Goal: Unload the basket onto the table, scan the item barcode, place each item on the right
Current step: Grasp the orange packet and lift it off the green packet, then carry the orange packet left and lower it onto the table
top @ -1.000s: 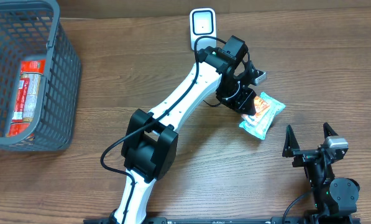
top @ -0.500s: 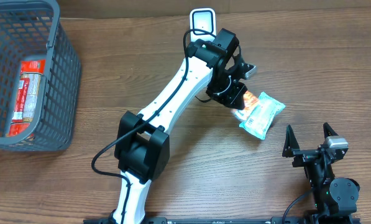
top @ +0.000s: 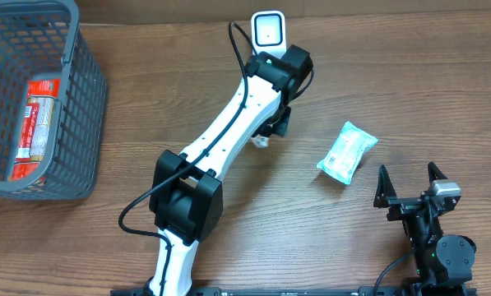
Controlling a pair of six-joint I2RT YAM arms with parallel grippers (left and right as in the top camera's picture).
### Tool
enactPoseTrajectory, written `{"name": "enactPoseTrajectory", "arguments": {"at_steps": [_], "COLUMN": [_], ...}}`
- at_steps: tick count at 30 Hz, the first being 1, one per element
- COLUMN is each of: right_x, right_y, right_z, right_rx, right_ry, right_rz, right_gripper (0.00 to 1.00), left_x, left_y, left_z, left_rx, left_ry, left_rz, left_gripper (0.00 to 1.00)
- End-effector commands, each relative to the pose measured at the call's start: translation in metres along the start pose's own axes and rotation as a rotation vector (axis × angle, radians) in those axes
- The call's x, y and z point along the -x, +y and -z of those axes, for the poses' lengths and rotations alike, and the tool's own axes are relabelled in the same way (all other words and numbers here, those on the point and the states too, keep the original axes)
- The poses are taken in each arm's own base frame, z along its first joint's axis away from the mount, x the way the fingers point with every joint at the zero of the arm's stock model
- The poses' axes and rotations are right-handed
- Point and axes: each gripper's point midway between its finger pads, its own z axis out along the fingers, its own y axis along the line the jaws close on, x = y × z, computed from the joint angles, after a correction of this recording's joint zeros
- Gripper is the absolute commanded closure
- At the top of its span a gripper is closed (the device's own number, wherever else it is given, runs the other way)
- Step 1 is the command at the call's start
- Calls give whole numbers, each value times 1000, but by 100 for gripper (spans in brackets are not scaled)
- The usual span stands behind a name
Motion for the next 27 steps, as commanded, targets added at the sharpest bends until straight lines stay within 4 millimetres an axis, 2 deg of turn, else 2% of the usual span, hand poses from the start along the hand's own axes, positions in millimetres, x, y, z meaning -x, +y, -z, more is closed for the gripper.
{"name": "enactPoseTrajectory", "arguments": {"at_steps": [1,8,11,18,27], "right_x": [-2,-2,-2,-2,-2], "right_y": [-1,-1,-1,-1,-1], "right_z": [0,0,0,0,0], "right_rx": [-5,-5,-5,-5,-5], "right_ry": [-4,-4,-4,-4,-4], "right_rz": [1,1,0,1,1], "right_gripper": [0,0,0,0,0], "left_x": [-2,-24,-30,-33,-33], "left_y": [23,4,-1,-2,-6], "left_z": [-2,-45,-56,-60,-61], "left_rx": [220,281,289,293,273], "left_ry": [-105,-124,-128,-128,-127], "left_rz": [151,115,100,91,96], "left_gripper": [96,96,96,96,87]}}
